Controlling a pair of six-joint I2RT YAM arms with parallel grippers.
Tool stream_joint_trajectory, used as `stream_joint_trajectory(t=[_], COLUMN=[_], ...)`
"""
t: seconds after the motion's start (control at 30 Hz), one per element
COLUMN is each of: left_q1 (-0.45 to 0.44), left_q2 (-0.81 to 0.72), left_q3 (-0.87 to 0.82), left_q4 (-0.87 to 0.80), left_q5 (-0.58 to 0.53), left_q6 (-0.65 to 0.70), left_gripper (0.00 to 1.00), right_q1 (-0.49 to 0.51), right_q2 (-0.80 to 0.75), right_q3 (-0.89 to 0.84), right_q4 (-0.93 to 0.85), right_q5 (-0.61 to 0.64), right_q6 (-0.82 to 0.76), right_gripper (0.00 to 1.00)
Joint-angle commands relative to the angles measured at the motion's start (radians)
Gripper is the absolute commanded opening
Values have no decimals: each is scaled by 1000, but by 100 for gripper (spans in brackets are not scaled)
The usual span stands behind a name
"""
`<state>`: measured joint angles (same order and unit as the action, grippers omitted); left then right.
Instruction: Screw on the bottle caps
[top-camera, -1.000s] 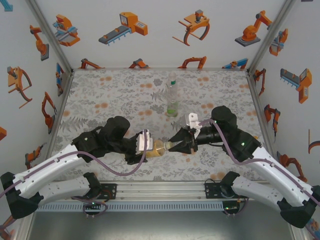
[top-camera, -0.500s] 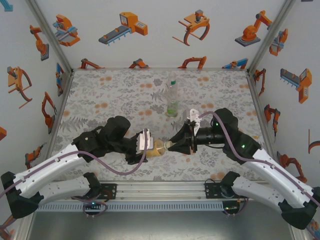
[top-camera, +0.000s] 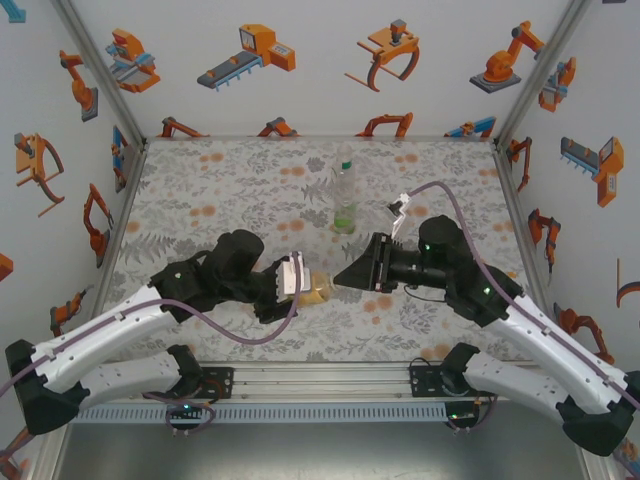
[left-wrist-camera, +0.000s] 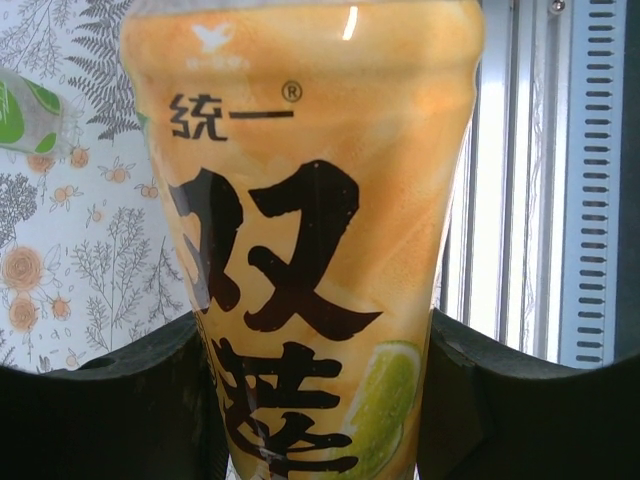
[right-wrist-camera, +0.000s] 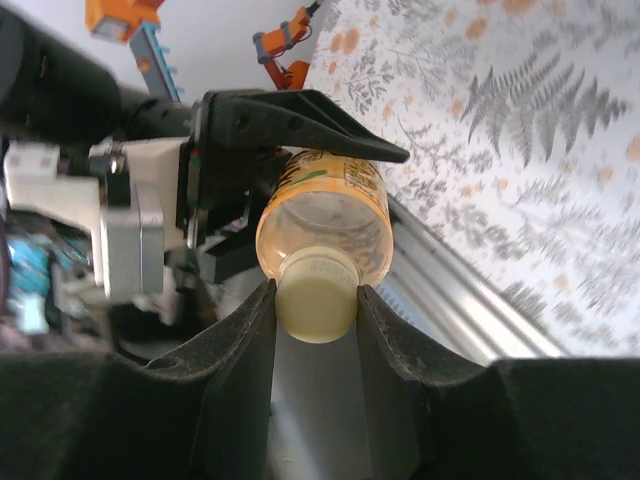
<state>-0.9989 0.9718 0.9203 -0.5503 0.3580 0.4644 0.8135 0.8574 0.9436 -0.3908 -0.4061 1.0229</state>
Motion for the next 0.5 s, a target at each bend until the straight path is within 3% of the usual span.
stream_joint_trajectory(t=[0.0, 0.13, 0.27, 0.47], left_q1=[-12, -12, -11, -12], left_q2=[-3, 8, 15, 24], left_q3=[6, 3, -1, 16], left_q4=[147, 161, 171, 159], left_q5=[93, 95, 96, 106], left_q6=[18, 20, 21, 29], left_gripper=[0, 0, 0, 0], right_q1=[2, 9, 9, 9], right_q2=[46, 13, -5, 23], right_q3=[11, -44, -23, 71], right_q4=[-175, -85, -110, -200], right_q5=[93, 103, 150, 156], right_q6=[320, 449, 439, 308], right_gripper=[6, 8, 13, 48])
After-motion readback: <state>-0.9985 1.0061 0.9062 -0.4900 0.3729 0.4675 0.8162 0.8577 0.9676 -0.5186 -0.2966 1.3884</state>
